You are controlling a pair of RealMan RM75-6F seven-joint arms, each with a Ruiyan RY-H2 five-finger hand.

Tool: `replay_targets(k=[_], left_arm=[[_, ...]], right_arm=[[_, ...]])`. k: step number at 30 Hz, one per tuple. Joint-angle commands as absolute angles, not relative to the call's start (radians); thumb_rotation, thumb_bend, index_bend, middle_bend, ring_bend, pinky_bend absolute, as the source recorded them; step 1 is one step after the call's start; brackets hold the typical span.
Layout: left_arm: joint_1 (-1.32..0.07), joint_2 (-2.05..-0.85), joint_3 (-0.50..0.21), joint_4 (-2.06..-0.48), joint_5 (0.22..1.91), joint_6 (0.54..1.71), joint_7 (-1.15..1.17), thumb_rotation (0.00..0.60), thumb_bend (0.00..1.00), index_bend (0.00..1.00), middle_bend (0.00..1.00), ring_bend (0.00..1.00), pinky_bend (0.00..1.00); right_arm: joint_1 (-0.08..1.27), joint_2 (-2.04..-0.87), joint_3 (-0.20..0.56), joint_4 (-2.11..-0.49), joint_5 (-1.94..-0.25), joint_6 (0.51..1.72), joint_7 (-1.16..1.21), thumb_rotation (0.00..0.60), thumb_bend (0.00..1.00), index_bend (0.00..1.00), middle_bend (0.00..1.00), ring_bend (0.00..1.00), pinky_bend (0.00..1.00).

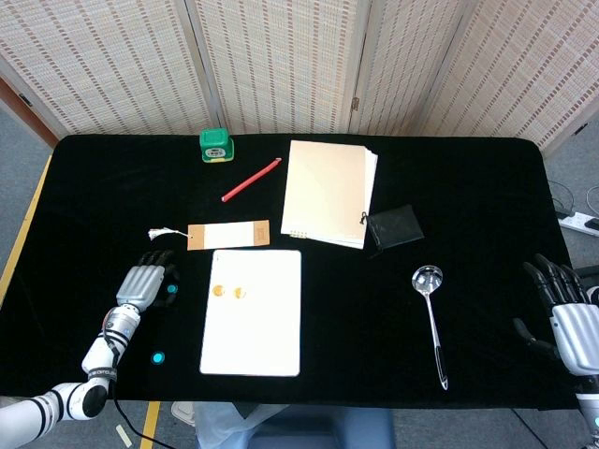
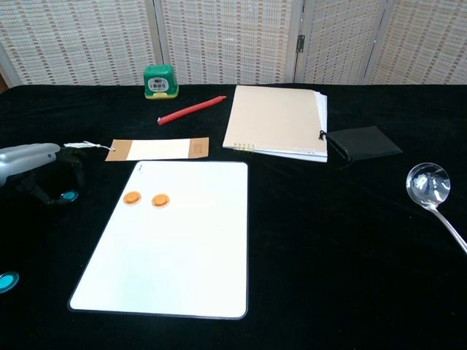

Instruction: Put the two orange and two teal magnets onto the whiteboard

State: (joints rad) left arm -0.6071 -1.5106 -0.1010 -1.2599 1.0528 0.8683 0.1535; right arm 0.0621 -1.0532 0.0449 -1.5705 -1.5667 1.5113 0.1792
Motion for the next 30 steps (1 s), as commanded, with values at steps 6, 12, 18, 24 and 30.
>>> replay_targets(k=[6, 12, 18, 24, 30], left_arm=[[-0.591, -1.522, -0.097, -1.217, 1.070, 0.859, 0.117, 0.600, 0.40, 0.43, 0.11, 0.00, 0.00], [-0.588, -1.531, -0.100, -1.192, 1.080, 0.847, 0.096, 0.600, 0.40, 0.44, 0.11, 0.00, 0.00], [-0.587, -1.545, -0.102, -1.174, 1.092, 0.841, 0.085, 0.600, 0.40, 0.47, 0.11, 0.00, 0.00], [-0.580, -1.544, -0.103, -1.182, 1.114, 0.855, 0.074, 0.600, 0.40, 0.51, 0.11, 0.00, 0.00], [-0.564, -1.502, -0.095, -1.268, 1.176, 0.907, 0.059, 0.600, 0.40, 0.51, 0.11, 0.00, 0.00]], right_arm=[[0.061, -1.048, 0.045, -1.585, -1.567, 1.514, 0.165, 0.600, 0.37, 0.00, 0.00, 0.00, 0.00], [0.058, -1.046, 0.043, -1.592, -1.565, 1.516, 0.159, 0.600, 0.37, 0.00, 0.00, 0.00, 0.00], [0.057, -1.044, 0.044, -1.595, -1.565, 1.520, 0.157, 0.600, 0.37, 0.00, 0.00, 0.00, 0.00], [0.056, -1.044, 0.044, -1.596, -1.565, 1.521, 0.158, 0.600, 0.37, 0.00, 0.00, 0.00, 0.00], [0.057, -1.043, 0.044, -1.598, -1.568, 1.522, 0.156, 0.600, 0.37, 0.00, 0.00, 0.00, 0.00]])
